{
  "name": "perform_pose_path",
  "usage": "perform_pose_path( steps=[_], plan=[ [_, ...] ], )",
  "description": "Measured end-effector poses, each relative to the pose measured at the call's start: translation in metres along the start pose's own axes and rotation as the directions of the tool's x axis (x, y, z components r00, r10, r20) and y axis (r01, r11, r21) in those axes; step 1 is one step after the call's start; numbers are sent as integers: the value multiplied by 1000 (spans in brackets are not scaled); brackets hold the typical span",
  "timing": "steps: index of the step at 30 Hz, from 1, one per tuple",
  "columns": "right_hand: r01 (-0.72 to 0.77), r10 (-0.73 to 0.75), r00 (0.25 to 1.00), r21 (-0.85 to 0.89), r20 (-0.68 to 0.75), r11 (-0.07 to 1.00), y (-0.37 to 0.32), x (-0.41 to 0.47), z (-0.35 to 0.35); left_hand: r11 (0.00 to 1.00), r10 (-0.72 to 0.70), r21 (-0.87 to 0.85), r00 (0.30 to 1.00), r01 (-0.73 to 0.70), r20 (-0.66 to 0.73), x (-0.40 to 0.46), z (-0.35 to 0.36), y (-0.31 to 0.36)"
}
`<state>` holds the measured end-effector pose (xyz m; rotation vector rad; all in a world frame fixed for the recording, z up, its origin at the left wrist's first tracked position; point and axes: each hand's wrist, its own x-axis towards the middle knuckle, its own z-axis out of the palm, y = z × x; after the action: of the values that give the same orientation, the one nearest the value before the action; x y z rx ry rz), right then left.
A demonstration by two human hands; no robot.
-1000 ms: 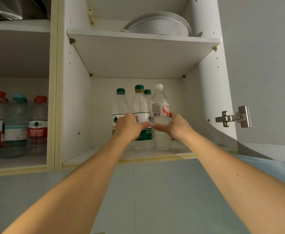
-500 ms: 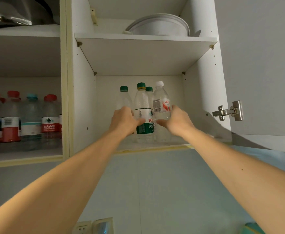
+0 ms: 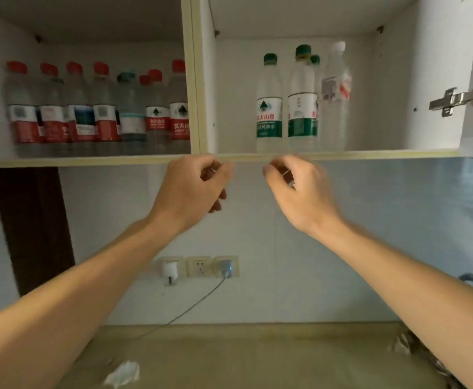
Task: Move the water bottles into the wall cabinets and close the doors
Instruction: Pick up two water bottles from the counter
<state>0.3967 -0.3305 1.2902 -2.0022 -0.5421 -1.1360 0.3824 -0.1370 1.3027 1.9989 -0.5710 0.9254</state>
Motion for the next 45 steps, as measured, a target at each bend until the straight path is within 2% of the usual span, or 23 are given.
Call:
perform_pose_path(
  steps=[3, 6, 9, 13, 18, 21, 25, 27, 30, 32, 35, 40, 45],
  plan=[
    [-98, 94, 975, 9, 201, 995, -2, -45, 37, 993, -114, 23, 992, 113, 55, -47, -13, -38],
    [-222, 194, 903, 31, 382, 974, 2, -96, 76, 964, -267, 42, 957, 264, 113, -94, -17, -79],
    [-356, 295, 786, 7, 543, 935, 10, -147, 117, 912, -409, 67, 897, 404, 167, -144, -17, -123],
    [-423, 332, 626, -50, 706, 905, 21, -210, 165, 818, -575, 116, 793, 564, 199, -218, -12, -186],
    [-589, 406, 377, -123, 832, 799, 33, -278, 222, 590, -805, 338, 568, 733, 173, -315, -2, -263],
    [-626, 404, 221, -188, 888, 757, 44, -314, 256, 479, -875, 440, 453, 759, 171, -351, -6, -292],
    [-687, 450, 79, -279, 889, 671, 66, -352, 288, 372, -928, 494, 319, 786, 191, -370, -1, -312],
    [-742, 474, 23, -302, 880, 598, 77, -366, 300, 344, -939, 481, 283, 807, 197, -375, 5, -319],
    [-847, 490, -80, -318, 868, 426, 87, -382, 312, 310, -948, 425, 244, 851, 202, -381, 11, -325],
    [-873, 503, -114, -328, 857, 360, 87, -389, 316, 288, -954, 420, 220, 861, 204, -384, 12, -328],
    [-896, 508, -114, -310, 854, 319, 82, -394, 322, 299, -951, 435, 226, 850, 213, -383, 12, -334],
    [-878, 530, -121, -340, 839, 338, 72, -399, 331, 267, -943, 345, 170, 900, 287, -381, 11, -345],
    [-882, 628, -134, -381, 767, 277, 65, -403, 334, 311, -918, 295, 205, 904, 339, -384, 9, -354]
  ],
)
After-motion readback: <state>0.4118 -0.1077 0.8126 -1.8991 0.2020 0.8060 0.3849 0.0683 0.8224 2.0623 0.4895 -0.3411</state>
